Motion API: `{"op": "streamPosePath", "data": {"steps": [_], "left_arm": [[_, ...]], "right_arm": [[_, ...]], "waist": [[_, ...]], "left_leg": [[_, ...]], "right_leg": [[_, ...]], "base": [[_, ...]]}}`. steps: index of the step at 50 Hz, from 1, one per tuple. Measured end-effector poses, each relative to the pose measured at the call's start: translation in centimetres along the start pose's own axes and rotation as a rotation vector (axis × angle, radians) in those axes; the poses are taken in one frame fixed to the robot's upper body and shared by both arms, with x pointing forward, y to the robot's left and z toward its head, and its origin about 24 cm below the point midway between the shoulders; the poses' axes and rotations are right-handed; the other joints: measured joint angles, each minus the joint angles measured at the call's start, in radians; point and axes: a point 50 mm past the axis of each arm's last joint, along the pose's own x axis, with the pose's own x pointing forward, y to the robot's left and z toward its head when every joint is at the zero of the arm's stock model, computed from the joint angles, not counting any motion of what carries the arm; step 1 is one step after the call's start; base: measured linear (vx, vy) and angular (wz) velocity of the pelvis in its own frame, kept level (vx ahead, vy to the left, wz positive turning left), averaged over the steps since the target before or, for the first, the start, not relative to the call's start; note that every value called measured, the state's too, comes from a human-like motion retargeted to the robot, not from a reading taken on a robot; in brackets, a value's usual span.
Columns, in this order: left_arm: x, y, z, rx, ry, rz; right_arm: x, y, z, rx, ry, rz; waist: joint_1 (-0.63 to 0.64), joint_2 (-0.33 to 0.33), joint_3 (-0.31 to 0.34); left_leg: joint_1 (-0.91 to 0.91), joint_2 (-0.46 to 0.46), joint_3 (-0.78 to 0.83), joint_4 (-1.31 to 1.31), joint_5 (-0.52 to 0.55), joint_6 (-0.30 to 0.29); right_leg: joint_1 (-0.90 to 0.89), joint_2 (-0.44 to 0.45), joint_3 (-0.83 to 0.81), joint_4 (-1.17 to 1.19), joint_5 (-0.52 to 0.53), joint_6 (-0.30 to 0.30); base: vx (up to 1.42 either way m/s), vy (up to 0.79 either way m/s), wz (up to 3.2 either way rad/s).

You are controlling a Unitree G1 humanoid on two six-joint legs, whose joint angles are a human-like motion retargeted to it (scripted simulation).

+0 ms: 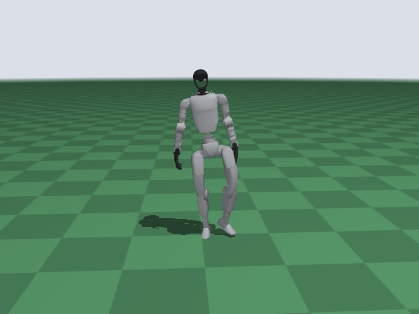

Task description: In place motions

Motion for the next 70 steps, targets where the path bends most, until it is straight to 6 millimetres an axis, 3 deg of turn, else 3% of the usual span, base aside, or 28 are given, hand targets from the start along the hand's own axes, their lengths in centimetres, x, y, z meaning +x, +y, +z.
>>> {"op": "streamPosePath", "data": {"steps": [3,7,8,12,17,20,24,27,30,35,38,40,42,43,45,48,50,54,57,60,64,67,70], "left_arm": [[-0.1,0.4,-0.7,0.01,0.017,0.001],[-0.2,0.6,-1.4,-0.014,0.027,0.012],[-0.3,0.8,-1.6,-0.029,0.03,0.017],[-0.2,0.1,-2.5,-0.11,0.086,0.008],[-0.7,-2.6,-6.5,-0.328,0.241,-0.122],[-1.2,-3.1,-8.3,-0.424,0.308,-0.116],[-1.0,-2.4,-7.5,-0.424,0.285,-0.078],[-0.7,-1.4,-6.0,-0.377,0.223,-0.064],[-0.4,-0.8,-4.9,-0.321,0.149,-0.035],[-0.3,1.8,-0.4,-0.202,0.012,0.043],[-0.5,2.9,3.1,-0.127,-0.087,0.063],[-0.7,3.2,5.3,-0.083,-0.153,0.069],[-1.0,3.2,7.0,-0.035,-0.209,0.07],[-1.1,3.2,7.8,-0.005,-0.234,0.066],[-1.3,2.8,9.1,0.061,-0.273,0.055],[-1.3,2.5,9.4,0.138,-0.286,0.043],[-1.3,2.5,9.2,0.163,-0.279,0.042],[-0.9,2.6,7.1,0.17,-0.205,0.032],[-0.4,2.1,3.4,0.117,-0.091,0.023],[-0.3,1.1,-1.4,0.0,0.056,-0.002],[-1.1,0.3,-6.8,-0.165,0.231,-0.061],[-1.9,0.6,-9.5,-0.241,0.326,-0.045],[-2.6,1.8,-10.9,-0.274,0.363,0.005]], "right_arm": [[-0.3,-0.2,1.3,0.009,-0.031,-0.005],[-0.8,-0.1,4.5,-0.028,-0.142,-0.011],[-1.1,0.1,5.8,-0.051,-0.183,-0.003],[-3.6,0.4,12.5,-0.144,-0.4,-0.01],[-8.3,2.3,20.0,-0.334,-0.72,-0.037],[-10.7,3.9,22.3,-0.461,-0.873,-0.05],[-11.8,4.8,23.1,-0.605,-0.936,-0.075],[-10.2,5.0,21.5,-0.656,-0.87,-0.09],[-6.7,4.8,17.5,-0.658,-0.709,-0.064],[-1.7,4.2,8.7,-0.557,-0.329,0.035],[-0.3,3.5,2.8,-0.401,-0.076,0.094],[0.3,3.1,-1.1,-0.295,0.057,0.112],[0.6,3.1,-4.2,-0.204,0.129,0.108],[0.7,3.1,-5.6,-0.163,0.151,0.102],[0.7,3.1,-7.7,-0.099,0.18,0.091],[0.7,3.2,-8.8,-0.083,0.203,0.077],[0.7,3.1,-8.0,-0.108,0.193,0.066],[0.6,3.3,-3.5,-0.182,0.075,0.074],[0.3,3.9,0.6,-0.263,-0.048,0.097],[-0.6,4.9,5.2,-0.358,-0.205,0.114],[-3.1,6.3,11.7,-0.49,-0.46,0.114],[-5.3,6.6,15.3,-0.581,-0.635,0.085],[-6.9,5.5,17.2,-0.681,-0.758,-0.007]], "waist": [[0.047,0.003,0.04],[0.177,-0.044,0.097],[0.219,-0.062,0.114],[0.383,-0.097,0.211],[0.478,-0.185,0.315],[0.456,-0.219,0.306],[0.421,-0.198,0.283],[0.375,-0.156,0.238],[0.288,-0.132,0.166],[0.172,-0.068,0.108],[0.114,-0.052,0.091],[0.079,-0.037,0.063],[0.054,-0.024,0.037],[0.053,-0.018,0.032],[0.065,-0.017,0.024],[0.037,-0.023,0.001],[0.014,-0.026,-0.005],[0.043,-0.034,0.034],[0.095,-0.036,0.03],[0.142,-0.036,0.007],[0.144,-0.033,0.001],[0.137,-0.032,-0.007],[0.138,-0.025,-0.036]], "left_leg": [[-0.168,0.031,0.005,0.012,-0.13,0.064],[-0.465,0.013,-0.04,-0.175,-0.327,0.331],[-0.544,0.043,-0.052,-0.188,-0.347,0.365],[-0.861,0.263,-0.166,-0.101,-0.33,0.376],[-1.06,0.412,-0.293,-0.019,-0.332,0.376],[-1.074,0.425,-0.299,-0.048,-0.313,0.376],[-0.978,0.395,-0.242,-0.044,-0.348,0.376],[-0.855,0.305,-0.235,-0.04,-0.358,0.376],[-0.704,0.087,-0.254,-0.053,-0.281,0.375],[-0.404,0.035,-0.258,0.087,-0.07,0.05],[-0.215,0.009,-0.208,0.064,0.053,-0.057],[-0.117,-0.016,-0.208,-0.023,0.143,-0.081],[-0.034,-0.049,-0.214,-0.148,0.02,-0.094],[0.001,-0.045,-0.163,-0.22,-0.037,-0.072],[0.041,-0.073,-0.158,-0.342,-0.095,0.003],[0.053,-0.079,-0.134,-0.421,-0.072,0.027],[0.035,-0.083,-0.14,-0.426,-0.07,0.034],[0.023,-0.096,-0.173,-0.385,-0.095,0.044],[0.034,-0.096,-0.141,-0.381,-0.113,0.043],[0.045,-0.103,-0.12,-0.39,-0.133,0.045],[0.07,-0.116,-0.113,-0.391,-0.155,0.047],[0.086,-0.128,-0.132,-0.378,-0.167,0.044],[0.084,-0.132,-0.179,-0.353,-0.178,0.031]], "right_leg": [[0.019,-0.004,-0.021,-0.016,0.002,-0.009],[0.012,-0.052,-0.027,-0.008,0.002,-0.029],[0.005,-0.054,-0.015,-0.002,-0.001,-0.047],[-0.036,-0.006,0.025,0.06,-0.036,-0.153],[-0.104,-0.05,0.155,0.179,-0.061,-0.203],[-0.145,-0.063,0.169,0.217,-0.071,-0.21],[-0.143,-0.044,0.161,0.189,-0.055,-0.189],[-0.12,-0.033,0.121,0.137,-0.03,-0.147],[-0.096,-0.09,0.076,0.081,0.003,-0.057],[-0.057,-0.011,-0.001,0.045,0.0,-0.039],[-0.043,0.006,-0.054,0.024,-0.002,-0.025],[-0.046,0.02,-0.087,0.009,-0.003,-0.013],[-0.048,0.036,-0.115,-0.001,-0.006,-0.004],[-0.045,0.043,-0.124,-0.004,-0.007,0.001],[-0.036,0.042,-0.145,-0.014,-0.004,0.012],[-0.034,0.027,-0.202,-0.028,0.004,0.029],[-0.042,0.021,-0.22,-0.038,0.014,0.034],[-0.032,0.011,-0.216,-0.055,0.043,0.029],[-0.043,0.007,-0.196,-0.058,0.064,0.024],[-0.06,0.003,-0.17,-0.054,0.081,0.024],[-0.051,-0.011,-0.17,-0.034,0.092,0.038],[-0.035,-0.027,-0.18,0.006,0.094,0.058],[-0.045,-0.046,-0.225,0.11,0.151,0.063]], "base": [[-0.19,-0.01,0.08],[-0.21,-0.11,-0.12],[-0.17,-0.51,-0.5],[-0.19,-0.67,-0.79],[-0.02,-0.32,-1.03],[0.11,-0.08,-0.24],[-0.08,0.1,0.03],[-0.11,0.41,0.39],[0.01,0.72,0.98],[0.08,0.07,0.79],[0.09,0.12,1.01],[0.14,0.14,1.19],[0.14,0.11,1.14],[0.16,0.15,0.88],[0.14,0.13,0.75],[0.07,0.11,0.91],[0.0,0.22,0.46],[0.0,0.2,-0.45],[0.12,0.17,-0.89],[0.14,0.23,-0.74],[0.12,0.17,-0.24],[0.16,0.29,0.26],[0.22,0.27,0.44]]}}
